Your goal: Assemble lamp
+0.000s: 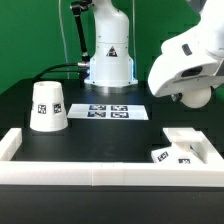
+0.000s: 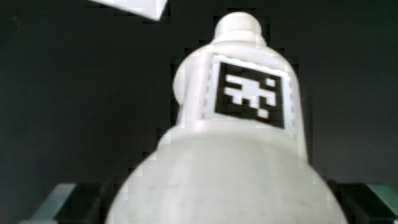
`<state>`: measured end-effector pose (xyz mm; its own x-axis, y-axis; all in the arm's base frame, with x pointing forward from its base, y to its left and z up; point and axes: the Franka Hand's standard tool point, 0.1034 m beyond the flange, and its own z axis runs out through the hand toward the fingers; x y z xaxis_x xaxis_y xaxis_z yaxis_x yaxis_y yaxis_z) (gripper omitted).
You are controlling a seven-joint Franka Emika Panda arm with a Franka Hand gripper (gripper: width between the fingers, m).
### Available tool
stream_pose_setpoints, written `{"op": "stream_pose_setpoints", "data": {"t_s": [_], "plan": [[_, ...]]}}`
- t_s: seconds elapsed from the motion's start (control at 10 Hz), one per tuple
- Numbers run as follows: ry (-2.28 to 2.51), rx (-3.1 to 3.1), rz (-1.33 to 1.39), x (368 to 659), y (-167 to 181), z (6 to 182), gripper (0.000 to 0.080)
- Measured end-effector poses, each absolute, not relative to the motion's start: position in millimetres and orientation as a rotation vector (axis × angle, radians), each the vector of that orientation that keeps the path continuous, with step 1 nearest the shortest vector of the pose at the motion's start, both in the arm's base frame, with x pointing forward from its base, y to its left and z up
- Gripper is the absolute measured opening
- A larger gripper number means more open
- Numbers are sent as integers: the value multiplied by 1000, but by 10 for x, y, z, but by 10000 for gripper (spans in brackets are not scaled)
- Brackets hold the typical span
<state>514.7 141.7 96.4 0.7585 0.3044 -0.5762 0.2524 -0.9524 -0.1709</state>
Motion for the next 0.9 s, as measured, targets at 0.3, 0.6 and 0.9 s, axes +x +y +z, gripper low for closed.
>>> {"op": "stream_pose_setpoints", "data": {"t_s": [0.3, 0.6, 0.9], "plan": [[-574, -2915, 600, 5319, 1122, 1183, 579], [-593, -2968, 194, 5469, 898, 1461, 579], [-575, -2988, -117, 5564, 821, 1410, 579]]}}
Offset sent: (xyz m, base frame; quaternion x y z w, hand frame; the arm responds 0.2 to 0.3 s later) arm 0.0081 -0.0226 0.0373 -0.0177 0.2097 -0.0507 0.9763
